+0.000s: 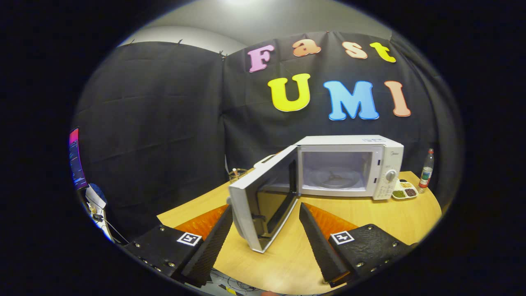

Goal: Open the microwave, put the food inside, and close the microwave door.

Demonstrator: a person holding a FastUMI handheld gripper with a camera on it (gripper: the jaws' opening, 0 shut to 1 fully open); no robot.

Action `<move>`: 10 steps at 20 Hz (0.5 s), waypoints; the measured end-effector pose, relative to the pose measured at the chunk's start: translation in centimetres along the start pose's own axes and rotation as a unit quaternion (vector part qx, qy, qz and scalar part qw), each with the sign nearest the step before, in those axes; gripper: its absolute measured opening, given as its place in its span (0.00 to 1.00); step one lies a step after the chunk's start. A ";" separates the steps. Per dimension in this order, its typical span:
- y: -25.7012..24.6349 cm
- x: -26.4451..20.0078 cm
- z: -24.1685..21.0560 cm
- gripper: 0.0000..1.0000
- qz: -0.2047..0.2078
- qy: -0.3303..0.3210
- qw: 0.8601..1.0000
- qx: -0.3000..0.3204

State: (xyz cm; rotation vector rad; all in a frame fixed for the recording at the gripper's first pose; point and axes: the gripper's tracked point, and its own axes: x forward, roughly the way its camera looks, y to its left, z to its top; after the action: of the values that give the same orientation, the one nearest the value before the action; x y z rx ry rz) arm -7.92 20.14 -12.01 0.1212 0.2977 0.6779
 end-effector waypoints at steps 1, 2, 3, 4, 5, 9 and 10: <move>-1.6 -0.4 -0.2 0.99 -0.017 0.002 1.000 0.008; -3.3 -0.7 -0.4 0.99 -0.035 0.003 0.999 0.017; -4.7 -1.2 -0.7 0.99 -0.051 0.004 0.998 0.024; -6.3 -1.6 -0.9 0.99 -0.067 0.005 0.997 0.031; -7.8 -1.9 -1.3 0.99 -0.083 0.008 0.996 0.036; -13.3 -3.0 -3.5 0.99 -0.137 0.025 0.989 0.057; -14.4 -3.3 -3.9 0.99 -0.149 0.028 0.987 0.062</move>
State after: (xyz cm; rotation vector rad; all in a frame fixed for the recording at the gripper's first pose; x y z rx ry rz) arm -2.96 6.97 -17.95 0.1722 0.4026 0.3661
